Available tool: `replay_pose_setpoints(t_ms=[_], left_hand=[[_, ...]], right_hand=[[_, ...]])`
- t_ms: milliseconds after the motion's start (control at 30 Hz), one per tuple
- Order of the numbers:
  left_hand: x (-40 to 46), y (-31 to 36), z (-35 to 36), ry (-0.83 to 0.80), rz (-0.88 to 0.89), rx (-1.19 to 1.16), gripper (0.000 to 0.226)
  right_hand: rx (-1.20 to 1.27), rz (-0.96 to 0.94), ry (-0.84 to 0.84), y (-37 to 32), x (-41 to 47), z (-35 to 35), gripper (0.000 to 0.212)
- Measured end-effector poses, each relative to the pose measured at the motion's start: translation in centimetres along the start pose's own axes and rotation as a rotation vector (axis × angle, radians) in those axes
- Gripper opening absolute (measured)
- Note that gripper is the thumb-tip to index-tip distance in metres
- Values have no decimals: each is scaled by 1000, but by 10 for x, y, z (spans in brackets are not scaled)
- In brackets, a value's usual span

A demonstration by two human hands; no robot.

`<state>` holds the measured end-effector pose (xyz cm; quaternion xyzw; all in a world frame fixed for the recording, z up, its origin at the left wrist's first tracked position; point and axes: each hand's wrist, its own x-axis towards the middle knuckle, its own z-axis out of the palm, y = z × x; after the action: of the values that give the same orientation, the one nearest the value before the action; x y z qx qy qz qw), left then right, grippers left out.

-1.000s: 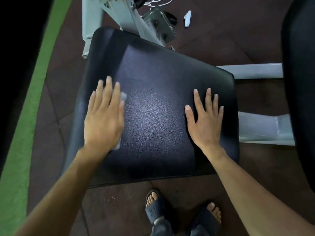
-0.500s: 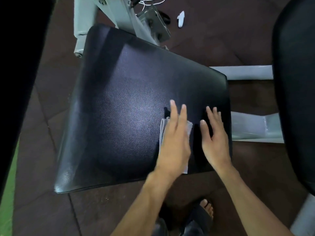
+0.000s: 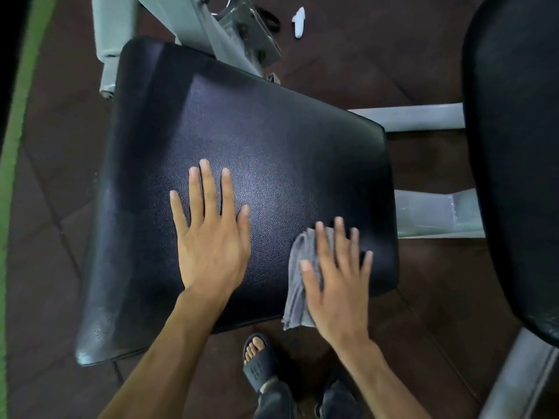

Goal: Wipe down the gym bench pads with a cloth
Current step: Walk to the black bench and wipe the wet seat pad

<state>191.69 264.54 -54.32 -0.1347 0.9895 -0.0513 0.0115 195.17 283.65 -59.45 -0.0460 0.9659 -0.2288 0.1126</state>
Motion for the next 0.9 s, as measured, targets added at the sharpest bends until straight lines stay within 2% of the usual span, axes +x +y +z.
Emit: replay_pose_setpoints(t_ms=[133,233,333,433,500,600,767,833,900], left_hand=[[0,4,-1,-6,2,17,64],[0,5,-2,-7,-1,32,65],[0,6,-2,-2,1,27,65],[0,5,-3,-10,2,34,66],[1,5,-3,-13,-3,37,66],[1,6,-2,-15,-13,29,65],[1,6,-2,-15,-11,43,65],[0,6,-1,-12,-7,40,65],[1,6,-1,-8,-7,39,65]], right_hand=[[12,179,-8,33,39,-15,64],[83,291,58,10,98,-22,67],[74,123,67,-32,112,-18,71],[35,-65,2,-30,67,-12,63],[-9,-51,-43,-1,39,-11,58],[1,110,-74,39,47,-20,54],[103,292,121,34,170,-31,54],[96,246,118,10,211,-30,55],[68,75,104,-20,212,-25,56]])
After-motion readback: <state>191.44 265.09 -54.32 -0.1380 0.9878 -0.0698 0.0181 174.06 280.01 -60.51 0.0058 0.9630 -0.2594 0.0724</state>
